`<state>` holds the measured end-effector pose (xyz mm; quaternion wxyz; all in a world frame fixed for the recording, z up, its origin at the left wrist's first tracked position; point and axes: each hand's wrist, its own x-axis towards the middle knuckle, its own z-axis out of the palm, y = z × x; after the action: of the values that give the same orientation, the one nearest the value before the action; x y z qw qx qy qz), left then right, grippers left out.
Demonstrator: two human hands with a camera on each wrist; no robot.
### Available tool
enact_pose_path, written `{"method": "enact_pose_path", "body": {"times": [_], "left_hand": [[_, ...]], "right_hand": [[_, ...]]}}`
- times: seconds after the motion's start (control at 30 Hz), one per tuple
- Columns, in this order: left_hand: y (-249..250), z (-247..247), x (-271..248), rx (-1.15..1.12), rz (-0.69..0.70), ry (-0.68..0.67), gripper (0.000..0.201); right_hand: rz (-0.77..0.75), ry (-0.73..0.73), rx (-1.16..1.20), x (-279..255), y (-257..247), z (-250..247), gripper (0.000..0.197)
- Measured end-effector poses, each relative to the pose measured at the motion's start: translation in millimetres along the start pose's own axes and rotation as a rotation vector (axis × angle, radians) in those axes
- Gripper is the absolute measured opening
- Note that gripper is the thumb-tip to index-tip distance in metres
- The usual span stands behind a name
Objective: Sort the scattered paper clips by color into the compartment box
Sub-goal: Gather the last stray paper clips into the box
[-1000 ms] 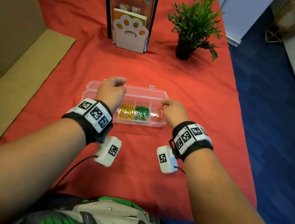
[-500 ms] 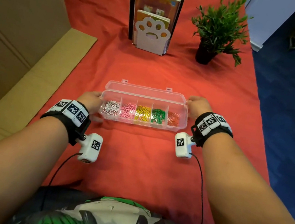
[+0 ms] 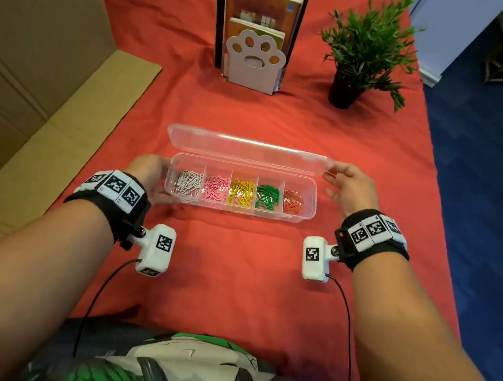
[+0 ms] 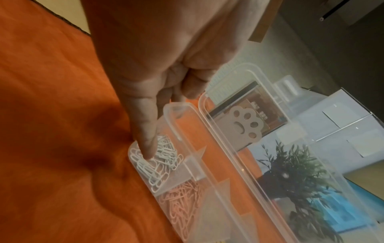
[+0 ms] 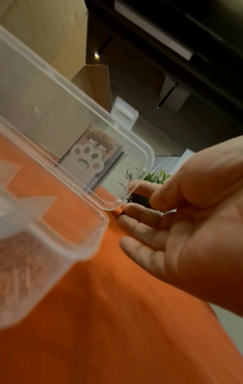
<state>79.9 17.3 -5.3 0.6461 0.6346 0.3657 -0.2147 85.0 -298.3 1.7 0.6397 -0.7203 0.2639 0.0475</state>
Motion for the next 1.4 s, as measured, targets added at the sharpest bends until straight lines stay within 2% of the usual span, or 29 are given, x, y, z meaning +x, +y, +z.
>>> {"method": "enact_pose_path", "body": {"times": [0.07,0.2,0.27,0.33,0.4,0.5,0.63,0.77,0.87,1.07,1.17,1.4], "left_hand": [[0,-1,-2,-0.086,-0.003,-0.048,0.022],[-2,-3,-1,-0.115,0.002,-0.051,0.016],[-1,-3,0,-0.07,0.014,-0.098,0.017],[-3,-3,1,0.048,0.022,-0.128,0.013],[-6,-3,5,0.121,0.051,-0.102,0.019],[-11,1,6,0.128,0.108,-0.023,0.032],[-17,5,9,0.154,0.162,0.002,0.033],[-19,3,16,0.178,0.176,0.016,0.034],[-18,0,20,0.215,0.18,0.008,0.034],[-19,-3,26,0.269,0.192,0.01,0.036],[-20,-3,27,0.27,0.206,0.003,0.032],[-24,-5,35,0.246,0.237,0.013,0.032]], "right_hand": [[-0.023,-0.03,-0.028,-5,3,-4,0.047],[-0.126,-0.178,-0.252,-17,8,-6,0.038],[-0.207,-0.318,-0.434,-23,12,-7,0.052],[-0.235,-0.452,-0.761,-29,16,-7,0.067],[-0.213,-0.472,-1.056,-34,20,-1,0.078],[-0.216,-0.369,-1.31,-41,33,10,0.076],[-0.341,-0.212,-1.415,-48,51,18,0.065],[-0.355,-0.145,-1.552,-52,48,23,0.065],[-0.36,-0.189,-1.607,-60,35,42,0.072],[-0.582,-0.35,-1.544,-84,26,124,0.079],[-0.636,-0.333,-1.585,-91,32,150,0.08],[-0.589,-0.263,-1.567,-92,45,166,0.063]]}}
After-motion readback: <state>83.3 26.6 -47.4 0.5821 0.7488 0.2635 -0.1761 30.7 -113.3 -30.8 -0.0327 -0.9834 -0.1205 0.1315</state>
